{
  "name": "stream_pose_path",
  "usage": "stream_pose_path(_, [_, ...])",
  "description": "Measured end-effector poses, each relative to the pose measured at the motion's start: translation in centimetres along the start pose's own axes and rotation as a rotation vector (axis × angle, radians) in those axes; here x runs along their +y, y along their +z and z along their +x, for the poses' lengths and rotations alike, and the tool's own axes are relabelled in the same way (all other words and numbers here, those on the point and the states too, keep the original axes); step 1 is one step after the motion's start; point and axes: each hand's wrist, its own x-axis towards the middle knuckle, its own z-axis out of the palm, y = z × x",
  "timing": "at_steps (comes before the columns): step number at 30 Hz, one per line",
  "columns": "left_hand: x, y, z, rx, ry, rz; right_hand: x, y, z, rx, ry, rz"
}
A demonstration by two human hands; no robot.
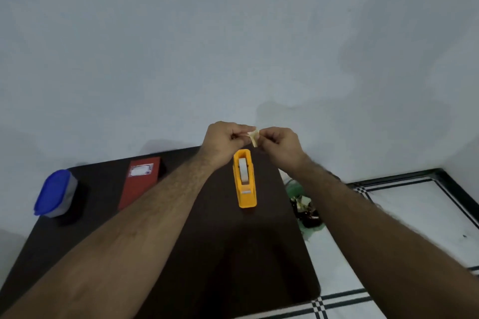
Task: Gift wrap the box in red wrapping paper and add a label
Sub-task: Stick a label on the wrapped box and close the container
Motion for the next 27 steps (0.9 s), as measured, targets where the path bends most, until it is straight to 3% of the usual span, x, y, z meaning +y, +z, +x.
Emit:
stream_pose_path(4, [2.3,6.1,0.5,-0.026,-0.017,0.013,2.3,-5.6,-1.1,-0.004,0.093,-0.102])
stream_pose_path(9, [4.6,13.1,1.7,-0.087,-0.177,-0.272,6.0,-11.0,-1.8,0.153,0.294,0.058])
stream_pose_path(13, [5.2,17.2,2.9,-0.098,-0.281,-0.407,9.1,-13.5,-1.7,0.092,0.330,0.143])
stream_pose_path(17, [4.2,21.2,4.5,-0.101,-0.352,-0.354,13.5,-15.0,-1.5,-0.010,0.416,0.323])
stream_pose_path(21, [3.0,27.3,5.7,0.008,-0.492,-0.476,19.3,-16.1,-0.2,0.075,0.498,0.421])
stream_pose_path(24, [0.7,33.0,6.3,0.010,-0.569,-0.556,24.5,-16.8,1.0,0.120,0.556,0.363])
stream_pose_path(27, [-2.5,38.1,7.0,0.020,-0.629,-0.511,30.2,-17.4,1.7,0.065,0.600,0.203])
